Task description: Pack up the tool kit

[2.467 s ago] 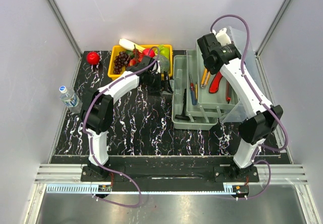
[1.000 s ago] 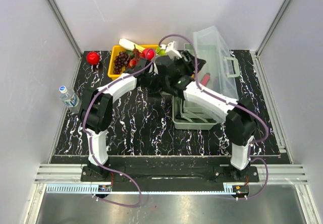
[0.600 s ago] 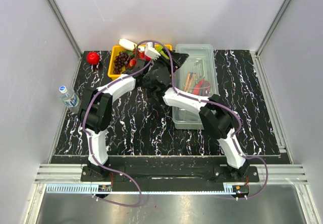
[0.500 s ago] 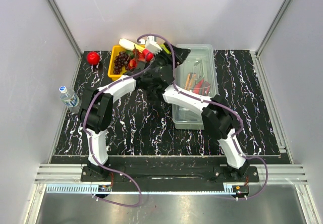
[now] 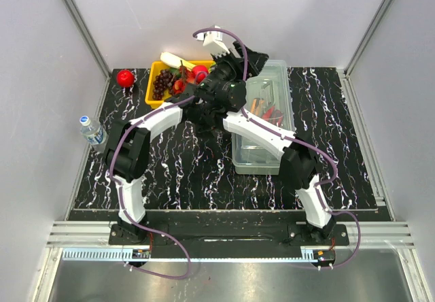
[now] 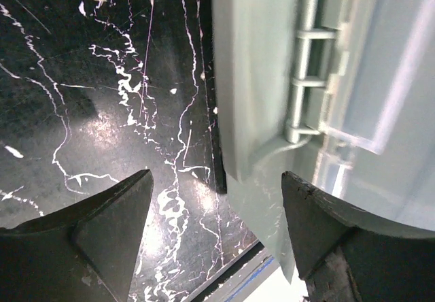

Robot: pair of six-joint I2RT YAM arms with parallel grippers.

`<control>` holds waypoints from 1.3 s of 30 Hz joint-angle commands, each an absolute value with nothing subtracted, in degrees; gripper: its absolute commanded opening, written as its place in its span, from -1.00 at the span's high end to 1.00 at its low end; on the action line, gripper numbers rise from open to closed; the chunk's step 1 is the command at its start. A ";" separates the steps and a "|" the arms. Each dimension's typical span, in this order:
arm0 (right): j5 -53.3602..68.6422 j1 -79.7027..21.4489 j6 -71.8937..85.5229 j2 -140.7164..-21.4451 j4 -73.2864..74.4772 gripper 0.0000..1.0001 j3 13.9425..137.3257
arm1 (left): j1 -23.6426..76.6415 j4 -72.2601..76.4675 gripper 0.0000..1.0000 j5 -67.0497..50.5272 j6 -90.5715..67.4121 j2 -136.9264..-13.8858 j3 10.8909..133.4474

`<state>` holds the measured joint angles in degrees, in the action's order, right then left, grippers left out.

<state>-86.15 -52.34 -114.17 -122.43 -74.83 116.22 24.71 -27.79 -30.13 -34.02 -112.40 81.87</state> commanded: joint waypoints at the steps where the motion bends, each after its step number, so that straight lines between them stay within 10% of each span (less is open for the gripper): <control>1: -95.89 -52.73 -126.39 -120.24 -90.53 -0.56 122.78 | 23.82 -28.56 -0.61 -26.11 -32.26 -103.28 82.53; 18: -82.63 -54.66 -123.42 -98.37 -81.33 -0.68 99.26 | 17.32 -34.63 -0.64 -20.92 -29.36 -94.13 82.88; 25: -69.62 -59.94 -70.20 -82.36 -7.46 -0.73 87.17 | 16.61 -36.21 -0.64 -20.04 -28.83 -94.30 83.05; 30: -62.43 -59.85 -50.07 -81.65 11.01 -0.74 92.97 | 16.26 -36.39 -0.65 -19.25 -28.92 -94.48 83.06; 39: -13.76 -52.92 -11.36 -78.58 36.83 -0.75 100.82 | 15.73 -34.46 -0.67 -22.14 -29.35 -95.10 81.66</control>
<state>-38.39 -56.99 -31.00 -82.26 27.35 99.79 16.25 -36.99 -20.75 -29.78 -96.31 81.87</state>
